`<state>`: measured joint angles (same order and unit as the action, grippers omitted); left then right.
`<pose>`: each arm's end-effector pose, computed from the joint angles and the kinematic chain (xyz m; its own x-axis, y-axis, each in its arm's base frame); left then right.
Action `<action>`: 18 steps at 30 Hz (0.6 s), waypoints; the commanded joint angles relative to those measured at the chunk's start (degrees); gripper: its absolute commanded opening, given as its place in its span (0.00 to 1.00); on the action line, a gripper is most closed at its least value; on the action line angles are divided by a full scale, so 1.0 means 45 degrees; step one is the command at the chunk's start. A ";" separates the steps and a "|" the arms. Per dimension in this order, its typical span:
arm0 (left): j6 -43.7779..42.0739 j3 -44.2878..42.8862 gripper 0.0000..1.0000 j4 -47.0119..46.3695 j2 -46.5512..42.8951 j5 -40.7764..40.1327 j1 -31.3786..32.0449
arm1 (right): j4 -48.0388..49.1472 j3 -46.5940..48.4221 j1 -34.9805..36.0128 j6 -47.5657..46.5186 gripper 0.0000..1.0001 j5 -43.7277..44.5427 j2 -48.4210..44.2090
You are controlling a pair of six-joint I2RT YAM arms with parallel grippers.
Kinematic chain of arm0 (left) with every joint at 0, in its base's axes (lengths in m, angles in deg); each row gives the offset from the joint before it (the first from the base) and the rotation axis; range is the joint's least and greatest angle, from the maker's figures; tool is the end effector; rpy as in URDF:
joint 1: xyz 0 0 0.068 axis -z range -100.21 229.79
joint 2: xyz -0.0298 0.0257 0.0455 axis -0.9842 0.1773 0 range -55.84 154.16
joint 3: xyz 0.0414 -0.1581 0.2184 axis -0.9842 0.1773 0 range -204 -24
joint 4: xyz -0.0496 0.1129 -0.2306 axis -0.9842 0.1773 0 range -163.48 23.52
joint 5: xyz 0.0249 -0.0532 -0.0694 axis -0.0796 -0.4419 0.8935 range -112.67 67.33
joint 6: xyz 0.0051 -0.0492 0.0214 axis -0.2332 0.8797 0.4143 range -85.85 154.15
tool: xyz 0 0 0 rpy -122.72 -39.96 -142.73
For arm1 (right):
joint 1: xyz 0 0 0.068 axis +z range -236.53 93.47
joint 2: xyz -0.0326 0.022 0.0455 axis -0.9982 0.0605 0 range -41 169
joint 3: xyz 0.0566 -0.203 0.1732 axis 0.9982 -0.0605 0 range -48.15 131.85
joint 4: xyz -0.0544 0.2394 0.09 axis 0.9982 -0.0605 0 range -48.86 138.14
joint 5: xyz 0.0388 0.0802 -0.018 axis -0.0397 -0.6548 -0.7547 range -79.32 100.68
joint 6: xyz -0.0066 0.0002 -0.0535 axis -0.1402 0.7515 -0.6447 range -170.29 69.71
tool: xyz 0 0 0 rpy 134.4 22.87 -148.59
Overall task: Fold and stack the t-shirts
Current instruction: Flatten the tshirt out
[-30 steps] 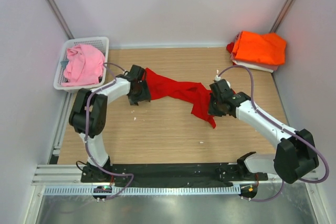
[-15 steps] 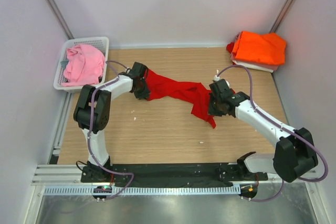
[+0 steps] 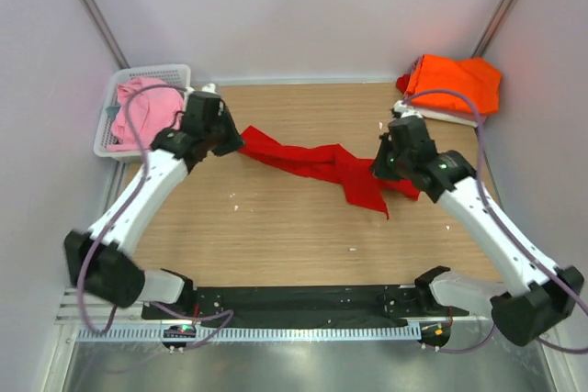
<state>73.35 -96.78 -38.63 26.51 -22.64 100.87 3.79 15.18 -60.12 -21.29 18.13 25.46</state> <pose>0.2937 -0.1132 0.3169 -0.7337 -0.3945 -0.5533 -0.1337 0.8821 -0.4517 0.2137 0.1010 0.3214 -0.7533 0.1625 -0.6373 0.0028 0.9698 0.2440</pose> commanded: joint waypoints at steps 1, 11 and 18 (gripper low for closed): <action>-0.0741 -0.1345 0.00 0.1687 -0.2922 -0.0359 0.0081 | -0.1059 0.2095 -0.0049 -0.0115 0.01 0.0183 -0.2069; -0.2441 -0.4568 0.00 0.3543 -0.8823 0.1964 0.0100 | -0.0925 0.4578 -0.0049 0.0433 0.01 -0.0424 -0.7928; -0.2676 -0.6542 0.00 0.3544 -0.9901 0.2143 0.0100 | 0.0638 0.5766 -0.0049 -0.0679 0.01 0.0259 -0.9477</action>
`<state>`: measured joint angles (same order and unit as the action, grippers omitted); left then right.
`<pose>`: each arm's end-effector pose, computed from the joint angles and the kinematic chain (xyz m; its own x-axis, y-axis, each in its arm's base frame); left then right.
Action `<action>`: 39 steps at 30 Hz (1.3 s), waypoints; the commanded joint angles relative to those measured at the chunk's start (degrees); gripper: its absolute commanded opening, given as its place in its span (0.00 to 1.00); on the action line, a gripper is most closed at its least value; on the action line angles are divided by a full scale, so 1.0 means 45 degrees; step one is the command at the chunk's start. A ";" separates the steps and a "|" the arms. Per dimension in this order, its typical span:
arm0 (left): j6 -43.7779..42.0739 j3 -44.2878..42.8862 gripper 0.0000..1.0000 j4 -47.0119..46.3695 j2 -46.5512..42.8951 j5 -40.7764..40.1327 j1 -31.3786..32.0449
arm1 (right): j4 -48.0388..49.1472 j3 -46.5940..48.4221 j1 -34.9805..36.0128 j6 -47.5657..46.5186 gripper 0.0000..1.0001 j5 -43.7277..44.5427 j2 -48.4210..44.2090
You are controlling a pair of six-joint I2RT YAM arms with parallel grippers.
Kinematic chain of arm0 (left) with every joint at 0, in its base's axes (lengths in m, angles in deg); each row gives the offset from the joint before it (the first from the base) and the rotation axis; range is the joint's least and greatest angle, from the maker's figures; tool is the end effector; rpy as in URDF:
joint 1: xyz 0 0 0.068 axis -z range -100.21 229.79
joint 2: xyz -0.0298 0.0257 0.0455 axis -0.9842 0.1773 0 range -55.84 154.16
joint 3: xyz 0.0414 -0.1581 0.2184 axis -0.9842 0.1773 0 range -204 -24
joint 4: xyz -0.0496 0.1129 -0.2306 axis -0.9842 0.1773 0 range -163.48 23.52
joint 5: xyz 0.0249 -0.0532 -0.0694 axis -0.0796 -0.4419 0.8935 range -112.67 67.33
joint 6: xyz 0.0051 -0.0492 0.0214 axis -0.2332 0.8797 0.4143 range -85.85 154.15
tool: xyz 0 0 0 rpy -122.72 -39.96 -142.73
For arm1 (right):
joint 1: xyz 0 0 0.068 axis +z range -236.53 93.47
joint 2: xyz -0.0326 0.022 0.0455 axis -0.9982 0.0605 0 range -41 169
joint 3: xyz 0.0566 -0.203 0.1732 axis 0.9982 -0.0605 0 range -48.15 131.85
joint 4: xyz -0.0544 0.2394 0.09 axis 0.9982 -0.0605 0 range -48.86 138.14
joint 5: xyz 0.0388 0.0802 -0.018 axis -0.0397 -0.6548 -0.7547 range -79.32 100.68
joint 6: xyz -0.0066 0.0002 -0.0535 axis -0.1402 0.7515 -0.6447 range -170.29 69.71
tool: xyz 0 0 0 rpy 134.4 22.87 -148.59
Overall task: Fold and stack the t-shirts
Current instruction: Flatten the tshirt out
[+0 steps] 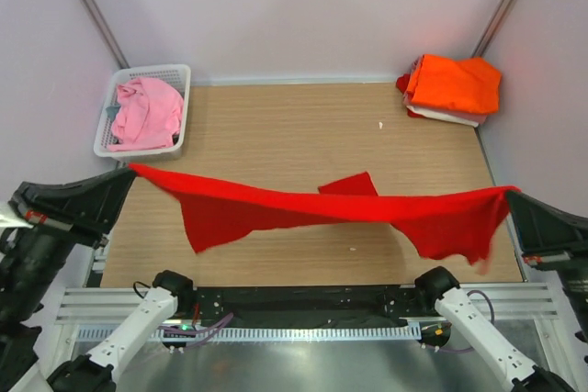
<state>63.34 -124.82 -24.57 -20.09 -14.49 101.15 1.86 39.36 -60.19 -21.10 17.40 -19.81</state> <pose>-0.0396 0.0100 0.5456 -0.0116 -0.5138 -0.8579 0.5524 0.7118 -0.4338 -0.0698 -0.0392 0.4948 0.1010 0.5904 -0.8007 -0.4485 0.7455 0.4931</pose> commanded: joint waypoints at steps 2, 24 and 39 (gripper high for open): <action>-0.0549 -0.0680 0.00 0.0518 0.0960 -0.0215 0.0037 | 0.0969 0.0865 -0.0035 -0.1326 0.01 0.0849 0.1650; 0.0058 0.0448 0.93 0.1711 1.2859 -0.1331 -0.3615 | -0.0770 0.4682 -0.2808 -0.1565 1.00 0.1162 1.7989; 0.2242 0.6894 0.87 -0.3171 1.2698 -0.0686 0.0661 | 0.2315 -0.1942 -0.3043 -0.0745 1.00 0.0070 1.6190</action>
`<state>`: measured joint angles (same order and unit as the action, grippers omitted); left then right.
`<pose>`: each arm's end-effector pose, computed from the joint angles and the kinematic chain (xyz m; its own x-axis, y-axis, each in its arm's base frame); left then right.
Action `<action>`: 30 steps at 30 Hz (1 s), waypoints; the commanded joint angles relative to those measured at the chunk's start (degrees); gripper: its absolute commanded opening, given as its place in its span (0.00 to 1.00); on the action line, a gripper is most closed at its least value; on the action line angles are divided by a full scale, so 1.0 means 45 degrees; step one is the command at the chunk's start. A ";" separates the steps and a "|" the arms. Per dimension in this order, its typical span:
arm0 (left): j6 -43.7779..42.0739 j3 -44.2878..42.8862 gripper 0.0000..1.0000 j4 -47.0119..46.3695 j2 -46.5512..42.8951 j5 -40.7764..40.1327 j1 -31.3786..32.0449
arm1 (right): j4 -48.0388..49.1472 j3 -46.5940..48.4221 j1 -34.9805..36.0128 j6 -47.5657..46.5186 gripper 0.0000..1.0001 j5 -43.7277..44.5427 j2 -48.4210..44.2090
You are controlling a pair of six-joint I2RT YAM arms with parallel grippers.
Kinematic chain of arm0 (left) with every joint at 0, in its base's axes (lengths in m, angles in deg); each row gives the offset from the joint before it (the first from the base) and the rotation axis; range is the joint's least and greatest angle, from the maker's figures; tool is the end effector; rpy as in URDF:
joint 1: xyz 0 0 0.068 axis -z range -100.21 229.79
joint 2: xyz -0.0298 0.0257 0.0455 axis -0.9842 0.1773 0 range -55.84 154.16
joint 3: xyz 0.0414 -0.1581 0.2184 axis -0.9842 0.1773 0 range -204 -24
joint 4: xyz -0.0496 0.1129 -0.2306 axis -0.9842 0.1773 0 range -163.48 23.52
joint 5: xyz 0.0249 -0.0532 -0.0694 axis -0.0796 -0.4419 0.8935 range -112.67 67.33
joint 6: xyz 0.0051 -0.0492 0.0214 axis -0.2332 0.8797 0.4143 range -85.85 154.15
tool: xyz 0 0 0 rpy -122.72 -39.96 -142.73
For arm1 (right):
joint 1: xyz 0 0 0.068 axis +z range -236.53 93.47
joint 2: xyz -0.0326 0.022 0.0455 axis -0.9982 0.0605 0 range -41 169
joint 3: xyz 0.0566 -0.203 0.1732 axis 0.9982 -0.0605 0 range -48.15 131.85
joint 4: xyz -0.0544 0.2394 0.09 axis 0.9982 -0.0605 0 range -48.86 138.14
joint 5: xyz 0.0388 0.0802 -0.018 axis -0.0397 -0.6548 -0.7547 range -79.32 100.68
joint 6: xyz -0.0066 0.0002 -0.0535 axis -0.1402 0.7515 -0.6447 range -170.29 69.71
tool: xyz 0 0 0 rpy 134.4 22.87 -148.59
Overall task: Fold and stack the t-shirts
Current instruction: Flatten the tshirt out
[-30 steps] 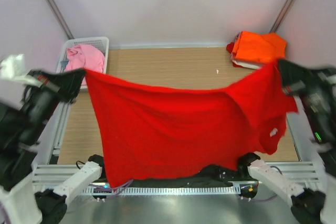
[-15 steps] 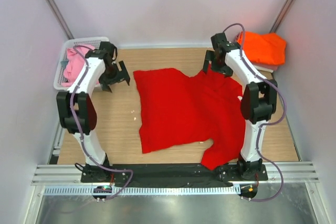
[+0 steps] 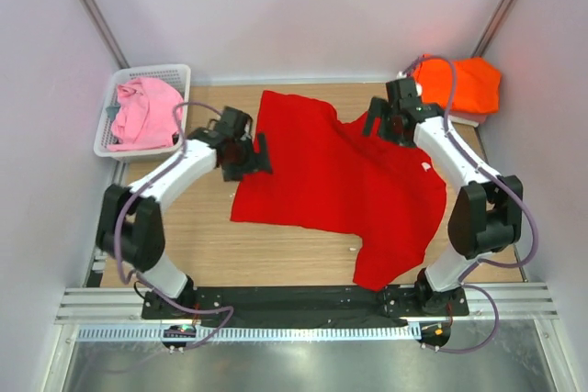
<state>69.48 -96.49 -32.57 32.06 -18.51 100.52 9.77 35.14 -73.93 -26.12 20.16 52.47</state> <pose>0.3014 -0.1169 0.2789 -0.8609 -0.2908 -0.4175 -0.1312 0.9197 -0.3700 0.3525 0.0728 0.3109 -0.7121 0.2546 -0.6543 0.2001 0.9669 0.1584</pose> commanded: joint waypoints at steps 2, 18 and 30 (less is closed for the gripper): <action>0.1171 0.0952 0.85 -0.1610 0.1656 0.0072 0.0901 | 0.0811 -0.1726 0.0012 0.0412 1.00 -0.0582 -0.0184; 0.2285 0.4780 0.70 -0.0477 0.0036 -0.2742 0.1018 | 0.0988 -0.3665 0.0012 0.0392 1.00 -0.1129 -0.2080; 0.2091 0.4780 0.19 -0.0808 0.0701 -0.2800 0.1037 | 0.0363 -0.3606 -0.0027 0.0060 1.00 -0.0563 -0.2783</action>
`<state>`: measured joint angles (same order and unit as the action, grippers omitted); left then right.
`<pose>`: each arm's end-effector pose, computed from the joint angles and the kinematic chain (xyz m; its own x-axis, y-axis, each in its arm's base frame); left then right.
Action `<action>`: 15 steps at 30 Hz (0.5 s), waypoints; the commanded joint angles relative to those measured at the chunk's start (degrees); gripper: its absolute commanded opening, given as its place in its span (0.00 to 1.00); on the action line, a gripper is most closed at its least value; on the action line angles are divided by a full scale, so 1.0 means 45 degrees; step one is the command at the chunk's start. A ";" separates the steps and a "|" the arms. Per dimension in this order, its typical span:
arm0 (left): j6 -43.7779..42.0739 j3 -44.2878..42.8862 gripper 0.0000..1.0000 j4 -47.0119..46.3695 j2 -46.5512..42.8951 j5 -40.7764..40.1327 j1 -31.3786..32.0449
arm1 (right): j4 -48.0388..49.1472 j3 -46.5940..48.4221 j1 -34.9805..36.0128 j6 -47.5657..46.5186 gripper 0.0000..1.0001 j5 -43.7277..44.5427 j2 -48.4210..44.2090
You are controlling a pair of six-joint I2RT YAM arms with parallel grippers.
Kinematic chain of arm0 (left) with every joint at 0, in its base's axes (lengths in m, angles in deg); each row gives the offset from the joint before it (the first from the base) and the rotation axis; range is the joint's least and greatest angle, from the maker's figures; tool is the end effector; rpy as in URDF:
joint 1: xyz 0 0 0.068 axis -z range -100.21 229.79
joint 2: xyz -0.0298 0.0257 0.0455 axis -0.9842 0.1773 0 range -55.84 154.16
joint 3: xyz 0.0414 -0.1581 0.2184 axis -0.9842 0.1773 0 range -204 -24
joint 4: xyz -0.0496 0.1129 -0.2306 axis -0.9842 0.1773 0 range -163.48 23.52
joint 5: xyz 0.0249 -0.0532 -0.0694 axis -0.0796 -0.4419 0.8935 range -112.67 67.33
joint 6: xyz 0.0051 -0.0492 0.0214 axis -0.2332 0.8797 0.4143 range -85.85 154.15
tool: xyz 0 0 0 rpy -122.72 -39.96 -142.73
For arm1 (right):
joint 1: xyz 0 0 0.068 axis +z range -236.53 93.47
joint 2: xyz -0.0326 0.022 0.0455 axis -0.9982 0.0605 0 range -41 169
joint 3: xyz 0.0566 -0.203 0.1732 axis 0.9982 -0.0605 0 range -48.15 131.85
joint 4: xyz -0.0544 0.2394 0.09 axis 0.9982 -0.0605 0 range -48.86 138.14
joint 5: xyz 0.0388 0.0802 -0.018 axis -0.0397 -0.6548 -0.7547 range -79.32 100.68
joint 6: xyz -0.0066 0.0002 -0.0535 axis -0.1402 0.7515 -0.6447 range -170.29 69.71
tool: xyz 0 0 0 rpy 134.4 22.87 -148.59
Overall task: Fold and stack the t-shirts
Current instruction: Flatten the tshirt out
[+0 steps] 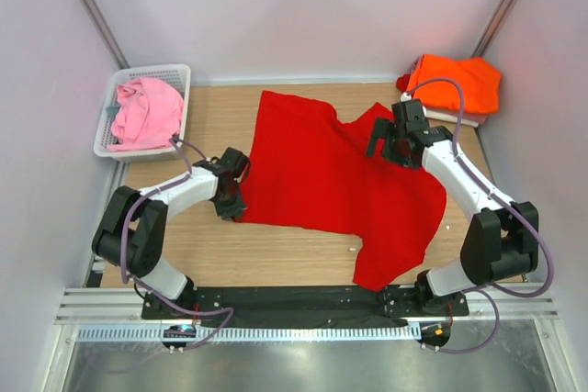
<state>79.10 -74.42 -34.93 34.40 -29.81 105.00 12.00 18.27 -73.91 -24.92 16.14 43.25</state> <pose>0.2460 -0.1109 0.1596 -0.9098 -0.3464 -0.2286 -0.3429 0.9377 -0.0563 0.3028 0.0643 0.2697 -0.7830 0.2617 -0.5643 0.1908 0.9645 0.1825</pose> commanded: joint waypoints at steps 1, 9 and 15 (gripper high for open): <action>-0.0047 -0.0125 0.11 -0.0323 0.0221 -0.0308 0.0042 | -0.0133 0.0105 -0.0070 -0.0207 1.00 0.0350 -0.0791; -0.0204 0.0049 0.00 0.0748 -0.0986 -0.0933 0.0022 | -0.0445 0.0047 -0.0071 -0.0343 1.00 0.0428 -0.1143; 0.0967 0.0851 0.00 0.2741 -0.5087 -0.1404 0.0412 | -0.0252 -0.0324 -0.0090 -0.0325 1.00 0.0937 -0.1262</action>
<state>80.32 -71.07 -28.70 18.38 -33.02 105.67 9.99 17.39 -73.93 -25.82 18.30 39.60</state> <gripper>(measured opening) 0.010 0.996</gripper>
